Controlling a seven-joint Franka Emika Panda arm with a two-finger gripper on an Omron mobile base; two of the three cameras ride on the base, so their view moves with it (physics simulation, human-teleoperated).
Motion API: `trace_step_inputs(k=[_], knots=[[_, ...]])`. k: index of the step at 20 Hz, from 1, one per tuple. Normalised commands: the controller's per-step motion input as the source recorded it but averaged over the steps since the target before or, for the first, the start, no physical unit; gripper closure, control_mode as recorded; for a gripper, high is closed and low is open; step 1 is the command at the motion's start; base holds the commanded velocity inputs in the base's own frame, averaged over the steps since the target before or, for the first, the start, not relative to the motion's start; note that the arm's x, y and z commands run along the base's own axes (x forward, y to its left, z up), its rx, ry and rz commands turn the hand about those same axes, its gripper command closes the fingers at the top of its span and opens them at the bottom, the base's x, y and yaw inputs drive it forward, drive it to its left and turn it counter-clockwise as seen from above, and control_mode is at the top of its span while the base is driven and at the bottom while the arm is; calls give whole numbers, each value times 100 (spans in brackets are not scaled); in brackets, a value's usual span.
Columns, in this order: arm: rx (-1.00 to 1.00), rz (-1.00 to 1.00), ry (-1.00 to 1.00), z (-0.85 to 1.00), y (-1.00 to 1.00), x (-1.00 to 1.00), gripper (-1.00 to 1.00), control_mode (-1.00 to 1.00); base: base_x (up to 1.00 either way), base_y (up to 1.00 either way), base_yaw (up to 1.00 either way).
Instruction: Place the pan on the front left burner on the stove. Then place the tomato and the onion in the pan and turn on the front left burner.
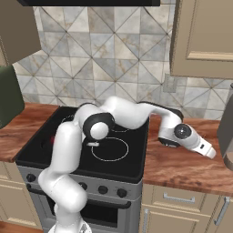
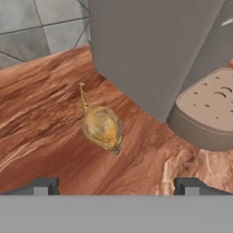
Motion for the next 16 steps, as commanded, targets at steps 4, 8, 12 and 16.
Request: trace_step_inputs(k=[4, 8, 12, 16], knots=[[0, 7, 0, 0, 0, 32, -100, -100, 0, 0, 0], [0, 4, 0, 0, -1, 20, -100, -100, 0, 0, 0], [-4, 0, 0, 0, -7, 9, -100, -100, 0, 0, 0], [-2, 0, 0, 0, -6, 25, -100, -100, 0, 0, 0]])
